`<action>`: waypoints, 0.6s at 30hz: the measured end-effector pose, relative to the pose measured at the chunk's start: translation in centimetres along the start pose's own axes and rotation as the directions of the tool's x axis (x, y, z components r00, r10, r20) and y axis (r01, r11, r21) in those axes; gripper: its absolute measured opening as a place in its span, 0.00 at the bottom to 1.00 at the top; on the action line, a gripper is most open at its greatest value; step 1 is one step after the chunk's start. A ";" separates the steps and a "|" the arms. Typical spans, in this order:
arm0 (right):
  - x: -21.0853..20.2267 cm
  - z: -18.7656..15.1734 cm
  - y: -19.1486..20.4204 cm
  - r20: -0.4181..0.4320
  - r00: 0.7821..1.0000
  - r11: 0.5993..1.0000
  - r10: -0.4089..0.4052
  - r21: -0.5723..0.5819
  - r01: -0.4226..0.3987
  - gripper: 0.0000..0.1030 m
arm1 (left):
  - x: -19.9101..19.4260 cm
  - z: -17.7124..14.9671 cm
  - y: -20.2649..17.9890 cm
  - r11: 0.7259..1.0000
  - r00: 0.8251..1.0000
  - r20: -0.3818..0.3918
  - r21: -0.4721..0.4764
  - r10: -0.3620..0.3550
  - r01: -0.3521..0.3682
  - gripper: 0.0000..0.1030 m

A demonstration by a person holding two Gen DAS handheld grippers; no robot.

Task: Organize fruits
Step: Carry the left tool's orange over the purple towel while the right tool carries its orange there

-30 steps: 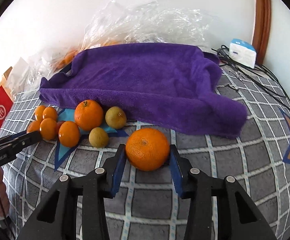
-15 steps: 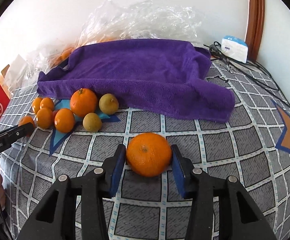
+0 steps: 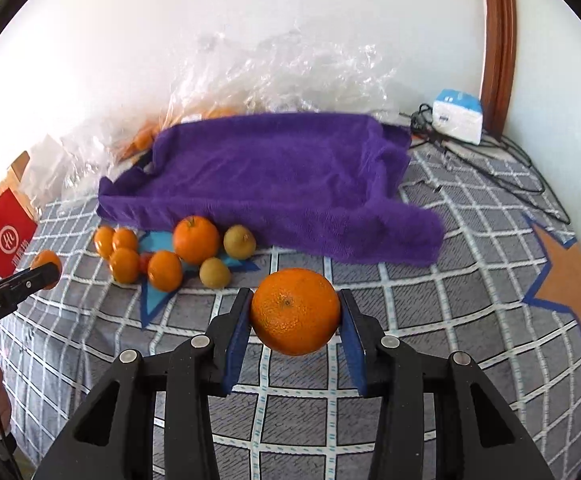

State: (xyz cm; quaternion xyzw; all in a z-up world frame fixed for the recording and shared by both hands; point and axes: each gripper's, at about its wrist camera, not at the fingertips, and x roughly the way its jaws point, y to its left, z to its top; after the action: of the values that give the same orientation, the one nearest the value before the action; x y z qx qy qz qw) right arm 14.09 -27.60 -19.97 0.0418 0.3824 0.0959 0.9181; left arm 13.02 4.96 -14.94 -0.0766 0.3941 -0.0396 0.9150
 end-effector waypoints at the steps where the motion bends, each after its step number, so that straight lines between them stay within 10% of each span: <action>1: -0.3 0.2 0.0 0.002 1.000 1.000 -0.002 0.000 0.002 0.41 | -0.5 0.3 -0.2 1.000 1.000 0.008 0.003 0.001 -0.001 0.37; 18: -4.2 4.8 -0.3 0.057 0.998 0.999 -0.030 0.024 0.029 0.41 | -3.1 5.4 -2.3 1.000 0.998 0.057 0.016 -0.018 0.017 0.37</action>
State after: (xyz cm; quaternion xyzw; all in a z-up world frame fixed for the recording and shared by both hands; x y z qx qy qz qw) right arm 14.63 -28.82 -13.70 0.0493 0.3574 0.0766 0.9295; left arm 14.74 3.67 -8.67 -0.0740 0.3668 -0.0488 0.9261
